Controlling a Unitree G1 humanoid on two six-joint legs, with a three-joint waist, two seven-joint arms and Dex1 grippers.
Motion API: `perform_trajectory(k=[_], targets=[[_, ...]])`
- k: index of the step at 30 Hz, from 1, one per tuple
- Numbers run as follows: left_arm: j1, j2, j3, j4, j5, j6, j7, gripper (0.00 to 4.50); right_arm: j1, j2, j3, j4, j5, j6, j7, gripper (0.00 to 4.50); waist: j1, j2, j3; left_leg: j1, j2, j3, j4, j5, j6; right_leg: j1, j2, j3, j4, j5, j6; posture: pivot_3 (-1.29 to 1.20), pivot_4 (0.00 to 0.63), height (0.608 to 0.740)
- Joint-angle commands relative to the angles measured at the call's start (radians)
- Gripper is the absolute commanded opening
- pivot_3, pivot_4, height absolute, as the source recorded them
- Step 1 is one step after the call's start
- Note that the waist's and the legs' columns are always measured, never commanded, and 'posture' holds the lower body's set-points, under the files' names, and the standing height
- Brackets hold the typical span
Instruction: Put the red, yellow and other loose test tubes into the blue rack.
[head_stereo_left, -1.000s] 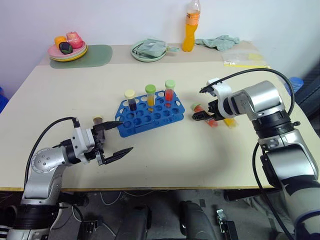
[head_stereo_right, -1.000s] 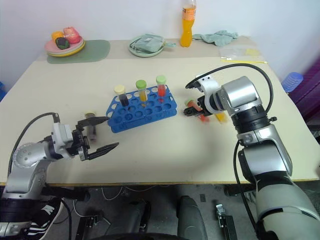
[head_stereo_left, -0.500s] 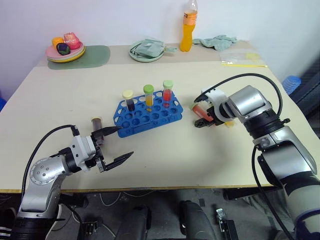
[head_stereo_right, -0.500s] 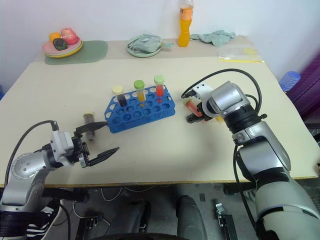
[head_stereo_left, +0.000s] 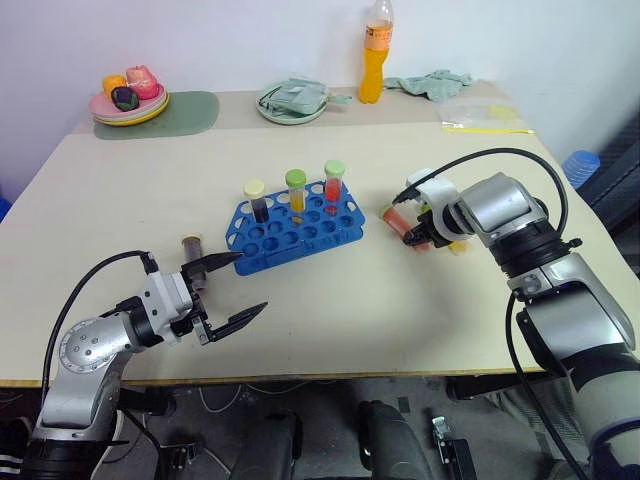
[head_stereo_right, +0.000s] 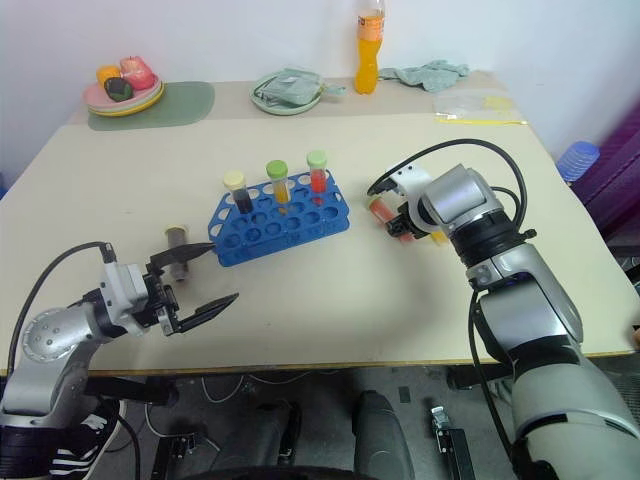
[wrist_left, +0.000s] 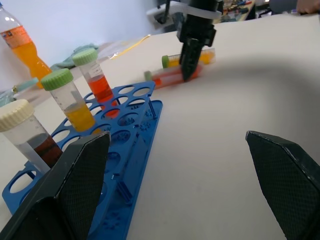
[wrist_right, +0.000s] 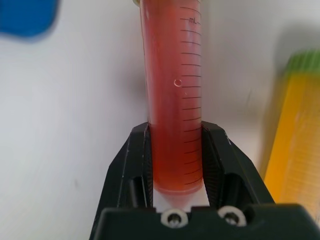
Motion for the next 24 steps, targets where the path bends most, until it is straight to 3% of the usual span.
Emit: perform_trajectory(k=[1,5,7,12,17,24], targets=[[0.006,0.015,0.035,-0.039,-0.012,0.002,0.010,4.50,0.045,0.044,-0.233,-0.145,0.054,-0.230,-0.106,0.82,0.003,0.000,0.000,0.000,0.000,0.000,0.000,0.000,0.000,0.000,0.000,0.000,0.000,0.000,0.000,0.00,0.150,0.740],[0.005,0.023,0.043,-0.040,-0.017,0.007,0.009,4.50,0.202,0.124,-0.389,-0.362,0.101,-0.359,-0.205,0.82,0.007,-0.001,0.000,0.000,0.000,0.001,-0.002,0.001,-0.002,0.000,0.000,0.000,-0.001,0.000,0.000,0.00,0.150,0.740],[-0.008,0.024,0.045,-0.034,-0.026,0.015,0.009,4.50,0.338,0.223,-0.455,-0.535,0.174,-0.469,-0.223,0.82,0.008,-0.001,-0.001,0.000,0.000,0.001,-0.001,0.001,-0.002,0.000,0.000,0.001,-0.001,0.000,0.001,0.00,0.150,0.740],[-0.050,0.029,0.054,-0.007,-0.045,0.037,-0.003,4.50,0.550,0.434,-0.440,-0.710,0.210,-0.732,-0.275,0.82,-0.003,0.000,0.000,0.002,0.000,0.003,-0.003,0.000,0.000,0.000,0.001,0.003,0.000,0.001,0.001,0.00,0.150,0.740],[-0.101,0.039,0.057,0.031,-0.055,0.052,-0.026,4.50,0.639,0.532,-0.285,-0.581,0.062,-1.075,-0.286,0.82,-0.006,-0.001,-0.001,0.008,0.003,0.005,-0.006,0.001,-0.001,0.002,0.004,0.006,0.001,0.003,0.000,0.00,0.150,0.740],[-0.135,0.041,0.047,0.042,-0.056,0.072,-0.042,4.50,0.586,0.613,-0.247,-0.231,-0.028,-1.370,-0.353,0.82,-0.016,-0.001,-0.001,0.015,0.003,0.007,-0.009,0.001,-0.002,0.006,0.005,0.009,0.000,0.003,0.000,0.00,0.150,0.740]])
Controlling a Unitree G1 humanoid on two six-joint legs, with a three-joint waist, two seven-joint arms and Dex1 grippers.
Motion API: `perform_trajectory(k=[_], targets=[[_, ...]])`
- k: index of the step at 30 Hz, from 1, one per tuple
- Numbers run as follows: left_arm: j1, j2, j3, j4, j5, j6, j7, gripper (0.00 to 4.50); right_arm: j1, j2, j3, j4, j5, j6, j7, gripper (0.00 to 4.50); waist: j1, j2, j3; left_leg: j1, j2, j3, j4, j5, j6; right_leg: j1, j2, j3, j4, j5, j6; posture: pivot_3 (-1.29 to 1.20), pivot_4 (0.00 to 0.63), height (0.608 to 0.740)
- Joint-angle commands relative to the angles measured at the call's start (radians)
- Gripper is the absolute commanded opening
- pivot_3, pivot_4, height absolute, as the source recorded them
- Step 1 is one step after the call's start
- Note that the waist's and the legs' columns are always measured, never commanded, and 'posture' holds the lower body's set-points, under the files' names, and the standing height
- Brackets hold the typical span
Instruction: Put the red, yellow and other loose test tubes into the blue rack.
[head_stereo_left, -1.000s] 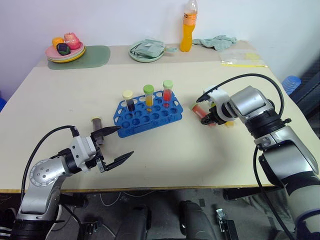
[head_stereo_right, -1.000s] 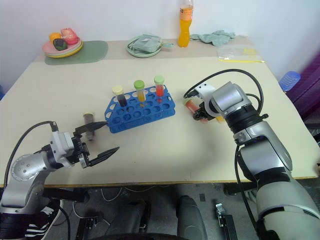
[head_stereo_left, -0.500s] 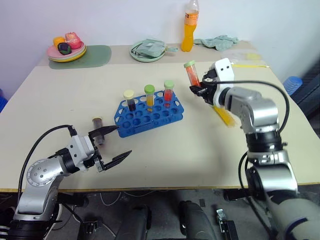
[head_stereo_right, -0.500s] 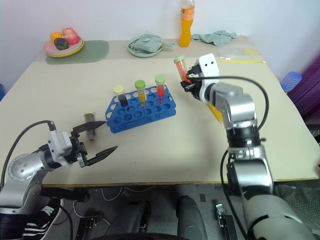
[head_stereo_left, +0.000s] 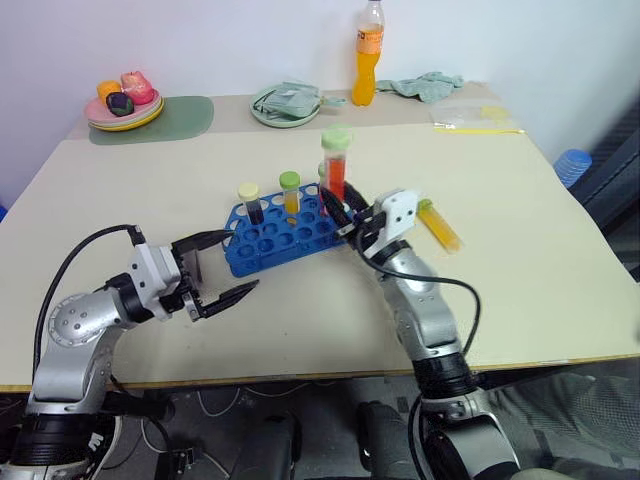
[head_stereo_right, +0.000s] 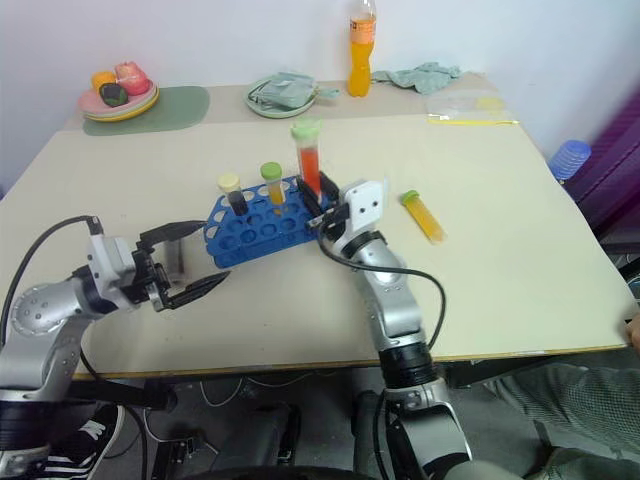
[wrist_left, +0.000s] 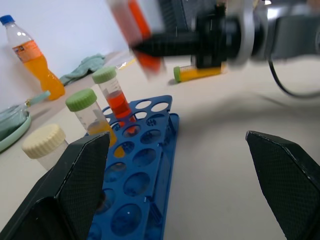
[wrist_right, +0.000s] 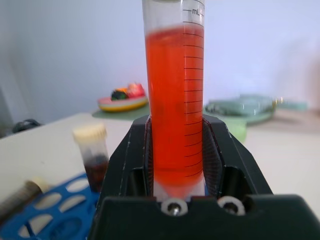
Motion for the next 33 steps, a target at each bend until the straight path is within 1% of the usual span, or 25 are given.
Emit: perform_trajectory(k=[1,5,7,17,25,33], targets=[[-0.010,0.009,0.013,-0.023,-0.012,0.007,-0.005,4.50,-0.064,0.013,0.011,0.129,-0.050,-0.153,-0.029,0.82,-0.006,0.000,0.000,0.000,0.000,0.000,0.000,0.000,0.000,0.000,0.000,0.000,0.000,0.000,0.000,0.00,0.150,0.740],[0.002,0.013,0.025,-0.044,-0.013,0.019,0.000,4.50,-0.116,0.003,-0.021,0.296,-0.062,-0.245,-0.064,0.82,-0.013,0.000,0.000,0.001,0.001,0.000,-0.001,0.001,-0.001,0.000,0.002,0.001,0.000,0.000,0.000,0.00,0.150,0.740],[0.013,0.016,0.032,-0.055,-0.011,0.022,0.003,4.50,-0.127,-0.002,-0.037,0.339,-0.052,-0.271,-0.063,0.82,-0.013,0.000,0.000,0.001,0.002,0.000,-0.001,0.001,-0.001,0.000,0.002,0.001,0.000,0.000,0.000,0.00,0.150,0.740],[0.035,0.025,0.050,-0.082,-0.015,0.040,0.010,4.50,-0.149,0.017,-0.041,0.442,-0.056,-0.332,-0.052,0.82,-0.013,0.000,0.000,0.001,0.002,0.001,-0.001,0.001,-0.001,0.000,0.002,0.002,0.000,0.000,0.000,0.00,0.150,0.740],[0.039,0.039,0.057,-0.099,-0.020,0.061,0.004,4.50,-0.197,0.012,-0.053,0.554,-0.074,-0.388,-0.082,0.82,-0.015,0.000,0.000,0.002,0.002,0.001,-0.001,0.001,-0.001,0.000,0.003,0.002,0.000,0.000,-0.001,0.00,0.150,0.740],[0.034,0.043,0.060,-0.101,-0.020,0.066,-0.001,4.50,-0.192,0.011,-0.058,0.572,-0.071,-0.401,-0.088,0.82,-0.015,0.000,0.000,0.002,0.002,0.001,-0.001,0.001,-0.001,0.000,0.003,0.002,0.000,0.000,-0.001,0.00,0.150,0.740]])
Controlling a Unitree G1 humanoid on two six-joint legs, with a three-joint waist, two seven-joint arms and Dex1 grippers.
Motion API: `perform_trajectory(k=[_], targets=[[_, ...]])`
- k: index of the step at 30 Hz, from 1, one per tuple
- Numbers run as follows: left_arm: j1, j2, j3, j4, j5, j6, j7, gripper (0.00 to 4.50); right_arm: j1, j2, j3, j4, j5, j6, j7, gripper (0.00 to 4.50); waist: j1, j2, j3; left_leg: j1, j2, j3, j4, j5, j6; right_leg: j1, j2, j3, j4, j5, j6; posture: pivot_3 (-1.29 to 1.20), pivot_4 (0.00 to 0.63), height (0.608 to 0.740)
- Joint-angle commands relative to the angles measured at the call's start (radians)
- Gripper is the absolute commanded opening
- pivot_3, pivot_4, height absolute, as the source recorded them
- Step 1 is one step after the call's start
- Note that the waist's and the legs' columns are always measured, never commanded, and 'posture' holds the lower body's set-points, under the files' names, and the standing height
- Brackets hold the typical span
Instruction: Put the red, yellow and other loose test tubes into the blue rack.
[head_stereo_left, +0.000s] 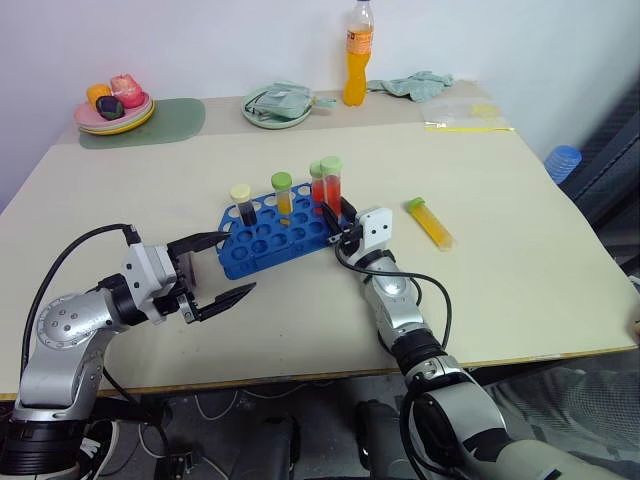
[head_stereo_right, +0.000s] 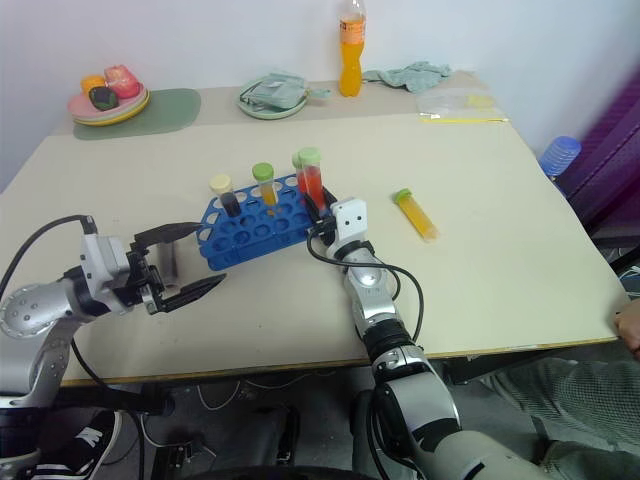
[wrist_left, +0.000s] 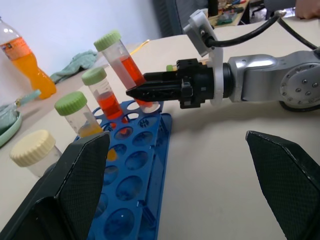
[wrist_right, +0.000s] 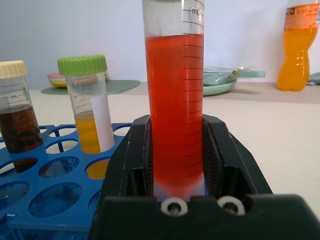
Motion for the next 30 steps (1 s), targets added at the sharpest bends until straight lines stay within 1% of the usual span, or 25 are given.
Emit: perform_trajectory(k=[1,14,24,26,28,30], targets=[[-0.004,0.018,0.025,-0.026,-0.014,0.001,-0.004,4.50,0.000,0.008,0.001,0.000,-0.004,-0.009,-0.004,0.82,0.000,0.000,0.000,0.000,0.000,0.000,0.000,0.000,0.000,0.000,0.000,0.000,0.000,0.000,0.000,0.00,0.150,0.740],[-0.002,0.018,0.026,-0.030,-0.016,0.002,-0.003,4.50,0.047,0.008,0.009,-0.023,-0.001,-0.006,0.012,0.82,0.001,0.000,0.000,0.001,0.000,0.000,0.000,0.000,0.000,0.001,0.000,0.000,0.000,0.000,0.000,0.00,0.150,0.740],[-0.001,0.013,0.020,-0.043,-0.015,0.007,0.006,4.50,-0.028,0.017,-0.003,0.074,-0.029,-0.024,-0.062,0.82,0.000,0.000,0.000,0.001,0.000,0.000,0.000,0.000,0.000,0.001,0.000,0.000,0.000,0.000,0.000,0.00,0.150,0.740],[0.001,0.014,0.022,-0.047,-0.016,0.010,0.009,4.50,-0.031,0.016,-0.008,0.088,-0.026,-0.031,-0.064,0.82,0.000,0.000,0.000,0.001,0.000,0.000,0.000,0.000,0.000,0.001,0.000,0.000,0.000,0.000,0.000,0.00,0.150,0.740],[0.005,0.017,0.027,-0.051,-0.018,0.014,0.009,4.50,-0.021,0.019,-0.018,0.090,0.001,-0.028,-0.030,0.82,0.000,0.000,0.000,0.001,0.000,0.000,0.000,0.000,0.000,0.001,0.000,0.000,0.000,0.000,0.000,0.00,0.150,0.740],[0.008,0.019,0.029,-0.054,-0.016,0.016,0.009,4.50,-0.008,0.026,-0.035,0.083,0.045,-0.019,0.017,1.87,0.000,0.000,0.000,0.001,0.000,0.000,0.000,0.000,0.000,0.001,0.000,0.000,0.000,0.000,0.000,0.00,0.150,0.740]])
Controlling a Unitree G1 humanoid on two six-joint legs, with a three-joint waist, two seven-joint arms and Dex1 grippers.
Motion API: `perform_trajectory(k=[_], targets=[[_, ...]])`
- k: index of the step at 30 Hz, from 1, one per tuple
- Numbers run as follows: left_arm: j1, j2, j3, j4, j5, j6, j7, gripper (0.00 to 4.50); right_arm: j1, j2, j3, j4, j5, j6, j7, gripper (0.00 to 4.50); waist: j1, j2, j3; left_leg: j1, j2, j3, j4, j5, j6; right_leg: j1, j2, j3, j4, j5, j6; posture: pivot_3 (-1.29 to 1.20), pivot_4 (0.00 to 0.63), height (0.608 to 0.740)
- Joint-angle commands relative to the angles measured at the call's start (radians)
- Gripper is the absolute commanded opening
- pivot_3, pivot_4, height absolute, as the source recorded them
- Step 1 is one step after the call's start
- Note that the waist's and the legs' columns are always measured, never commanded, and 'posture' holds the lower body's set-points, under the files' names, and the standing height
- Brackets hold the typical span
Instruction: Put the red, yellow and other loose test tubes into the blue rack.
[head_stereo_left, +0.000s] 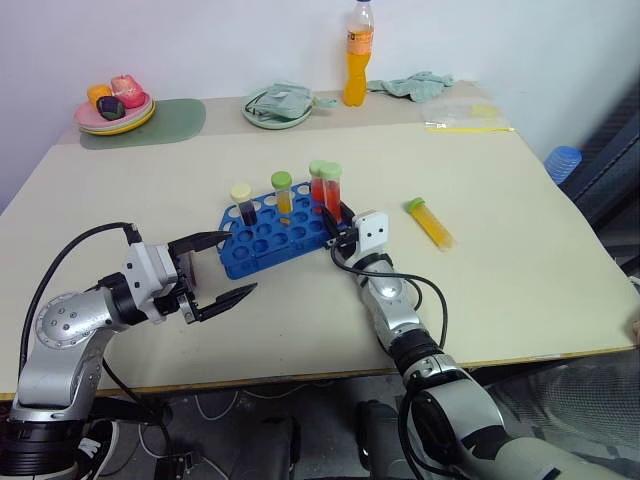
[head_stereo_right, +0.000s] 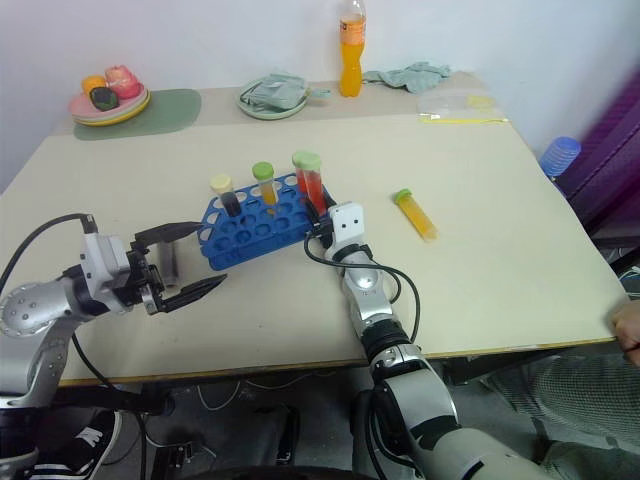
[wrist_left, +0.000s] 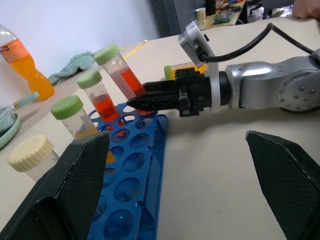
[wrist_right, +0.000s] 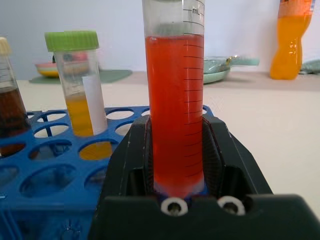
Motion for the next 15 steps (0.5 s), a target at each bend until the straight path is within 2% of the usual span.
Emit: perform_trajectory(k=[1,5,9,13,15], targets=[[0.006,0.012,0.029,-0.037,-0.013,-0.002,0.005,4.50,0.014,0.018,-0.026,-0.003,0.065,0.009,0.070,2.40,0.001,0.000,0.000,0.000,0.000,0.000,0.000,0.000,0.000,0.000,0.000,0.000,0.000,0.000,0.000,0.00,0.150,0.740],[0.006,0.010,0.028,-0.039,-0.014,-0.001,0.006,4.50,0.022,0.010,-0.015,-0.032,0.037,0.002,0.055,4.34,0.000,0.000,0.000,0.000,0.000,0.000,0.000,0.000,0.000,0.000,0.000,0.000,0.000,0.000,0.000,0.00,0.150,0.740],[0.011,0.005,0.021,-0.044,-0.009,-0.006,0.009,4.50,0.082,-0.056,0.020,-0.166,0.007,0.045,0.098,4.43,0.002,0.000,0.000,0.000,0.000,0.000,0.000,0.000,0.000,0.000,0.000,0.000,0.000,0.000,0.000,0.00,0.150,0.740],[0.021,0.000,0.021,-0.047,-0.005,-0.014,0.013,4.50,0.213,-0.167,0.022,-0.468,0.053,0.198,0.187,4.43,0.010,0.000,0.000,-0.001,0.000,0.000,0.000,0.000,0.001,0.001,-0.001,0.000,-0.001,0.000,0.000,0.00,0.150,0.740],[0.024,-0.005,0.018,-0.044,0.000,-0.024,0.014,4.50,0.300,-0.273,0.017,-0.675,0.104,0.341,0.267,4.43,0.011,0.000,0.000,-0.001,0.000,0.000,0.000,0.000,0.001,0.001,-0.001,0.000,-0.002,0.000,0.000,0.00,0.150,0.740]])
